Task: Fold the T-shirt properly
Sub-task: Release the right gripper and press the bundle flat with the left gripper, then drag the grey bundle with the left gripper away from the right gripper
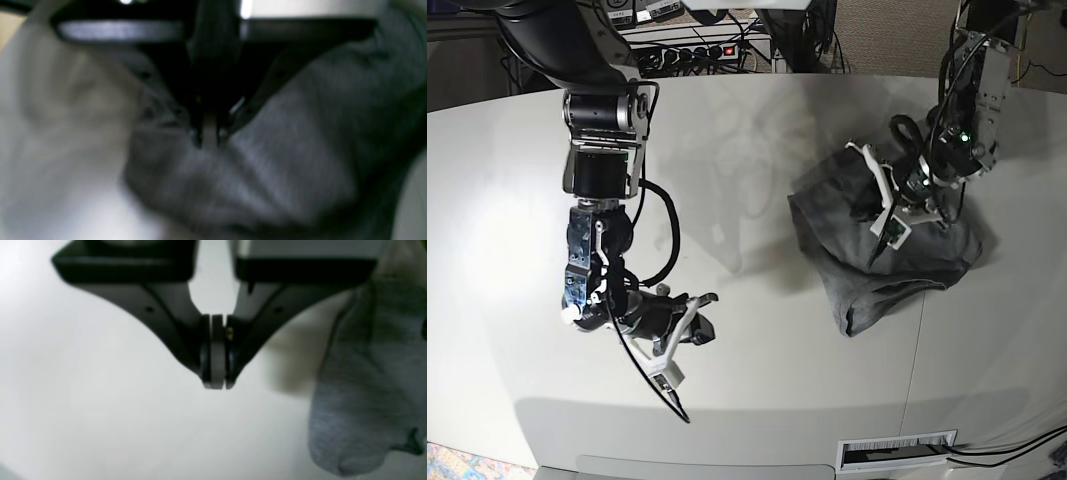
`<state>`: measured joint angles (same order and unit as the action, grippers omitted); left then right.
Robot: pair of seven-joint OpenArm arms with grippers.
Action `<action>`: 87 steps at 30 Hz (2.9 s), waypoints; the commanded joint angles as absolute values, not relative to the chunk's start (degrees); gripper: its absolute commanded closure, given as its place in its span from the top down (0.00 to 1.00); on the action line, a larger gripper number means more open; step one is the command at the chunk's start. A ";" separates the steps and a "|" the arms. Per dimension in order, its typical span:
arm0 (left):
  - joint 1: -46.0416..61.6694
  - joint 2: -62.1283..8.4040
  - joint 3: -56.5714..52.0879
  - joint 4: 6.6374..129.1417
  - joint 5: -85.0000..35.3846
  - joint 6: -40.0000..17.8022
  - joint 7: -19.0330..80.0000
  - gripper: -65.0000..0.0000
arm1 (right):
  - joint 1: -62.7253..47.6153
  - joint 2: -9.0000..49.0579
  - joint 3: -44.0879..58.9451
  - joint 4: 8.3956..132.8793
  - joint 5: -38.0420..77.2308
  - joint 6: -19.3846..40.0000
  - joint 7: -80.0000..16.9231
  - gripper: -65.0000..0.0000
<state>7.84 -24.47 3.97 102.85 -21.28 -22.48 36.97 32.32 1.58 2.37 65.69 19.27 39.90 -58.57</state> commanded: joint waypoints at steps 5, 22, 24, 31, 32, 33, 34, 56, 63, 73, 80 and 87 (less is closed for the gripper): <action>11.99 -25.50 3.57 97.30 -16.40 -26.87 32.45 0.00 | 34.30 2.57 2.35 66.76 20.08 40.00 -57.54 0.00; 9.10 -39.18 3.57 94.48 -13.19 -31.40 24.77 0.00 | 34.26 2.85 2.35 73.21 22.90 40.00 -62.28 0.00; 8.32 -38.87 3.57 94.00 -13.21 -30.98 23.88 0.00 | 34.13 2.85 2.35 75.35 25.82 40.00 -64.55 0.00; 2.28 -37.28 3.57 82.65 -12.32 -29.34 19.99 0.00 | 31.81 3.20 2.35 81.36 30.33 40.00 -68.62 0.00; 0.95 -36.86 3.57 80.31 -11.35 -29.43 19.33 0.00 | 31.22 3.27 2.35 81.62 30.76 40.00 -68.58 0.00; -0.38 -36.40 3.57 78.17 -10.63 -29.43 18.70 0.00 | 30.61 3.36 2.35 81.95 31.09 40.00 -68.60 0.00; -1.72 -35.99 3.57 76.18 -10.44 -29.41 18.31 0.00 | 30.00 3.36 2.35 82.30 31.11 40.00 -68.60 0.00; -11.42 -36.62 3.57 70.54 -11.33 -35.14 19.18 0.00 | 25.41 7.49 2.37 83.70 34.06 40.00 -70.94 0.00; -11.42 -36.84 3.57 73.32 -11.55 -35.07 20.88 0.00 | 25.41 8.86 2.37 85.41 37.82 40.00 -73.93 0.00; -10.39 -37.17 3.57 90.76 -24.34 -30.13 34.74 0.00 | 24.12 9.56 2.37 85.52 38.15 40.00 -75.07 0.00; -5.10 -37.15 3.55 103.74 -23.86 -24.21 40.75 0.00 | 18.28 11.70 2.37 92.09 38.15 40.00 -74.96 0.00; 5.96 -37.08 1.50 114.65 -18.81 -16.91 41.17 0.00 | 10.20 17.21 2.48 99.55 38.13 40.00 -71.85 0.00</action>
<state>6.72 -36.16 2.22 113.91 -18.61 -17.34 42.39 8.73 16.58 2.13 98.45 36.93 39.92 -73.45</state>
